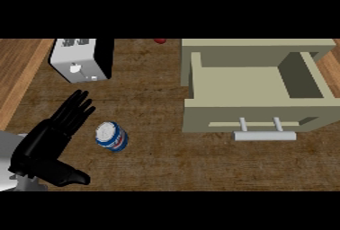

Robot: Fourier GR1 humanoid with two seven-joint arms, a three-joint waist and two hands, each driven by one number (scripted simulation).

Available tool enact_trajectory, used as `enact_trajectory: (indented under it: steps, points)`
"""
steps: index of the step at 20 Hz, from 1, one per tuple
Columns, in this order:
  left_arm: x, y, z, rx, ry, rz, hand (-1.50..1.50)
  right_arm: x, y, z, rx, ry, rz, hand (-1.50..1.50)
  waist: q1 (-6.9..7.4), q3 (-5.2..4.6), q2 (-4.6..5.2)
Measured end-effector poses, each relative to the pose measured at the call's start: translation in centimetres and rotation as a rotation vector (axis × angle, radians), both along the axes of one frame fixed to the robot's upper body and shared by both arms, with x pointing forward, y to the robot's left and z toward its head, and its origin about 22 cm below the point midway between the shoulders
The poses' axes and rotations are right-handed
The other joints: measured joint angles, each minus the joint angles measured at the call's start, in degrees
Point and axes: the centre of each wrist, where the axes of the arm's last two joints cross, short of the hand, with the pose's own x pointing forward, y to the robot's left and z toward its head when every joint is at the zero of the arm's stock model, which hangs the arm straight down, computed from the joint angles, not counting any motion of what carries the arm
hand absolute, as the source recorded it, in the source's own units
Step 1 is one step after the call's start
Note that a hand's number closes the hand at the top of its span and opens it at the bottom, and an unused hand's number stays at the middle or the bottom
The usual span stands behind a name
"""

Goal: Pick up the can, place it into the drawer and close the drawer

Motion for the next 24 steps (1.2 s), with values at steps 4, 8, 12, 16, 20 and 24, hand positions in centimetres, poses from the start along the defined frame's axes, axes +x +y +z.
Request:
enact_trajectory:
  steps: [4, 8, 12, 16, 20, 24]
  points:
    - [0.4, -0.4, -2.1, 0.019, 0.017, 0.034, -1.5, -0.8, 0.4, 0.6, 0.001, 0.003, 0.006, -1.5, -0.08, 0.0, 0.01]
    - [0.9, 0.2, -4.8, 0.03, 0.017, 0.063, -1.5, -1.3, -0.2, 0.4, 0.001, 0.008, 0.007, -1.5, -0.1, -0.01, 0.03]
    - [1.5, 0.9, -7.2, 0.043, 0.017, 0.102, -1.5, -1.8, -0.2, 0.4, 0.002, 0.007, 0.008, -1.5, -0.16, -0.01, 0.04]
    - [1.9, 2.2, -9.1, 0.056, 0.022, 0.127, -1.5, -1.7, 0.1, 0.6, 0.002, 0.002, 0.007, -1.5, -0.14, -0.02, 0.05]
    - [2.0, 3.4, -10.8, 0.068, 0.041, 0.138, -1.5, -2.1, -0.1, 0.6, 0.0, -0.002, 0.013, -1.5, -0.14, -0.02, 0.04]
    - [1.7, 3.6, -12.7, 0.068, 0.057, 0.136, -1.5, -2.3, 0.0, 1.1, 0.001, -0.001, 0.011, -1.5, -0.13, -0.03, 0.04]
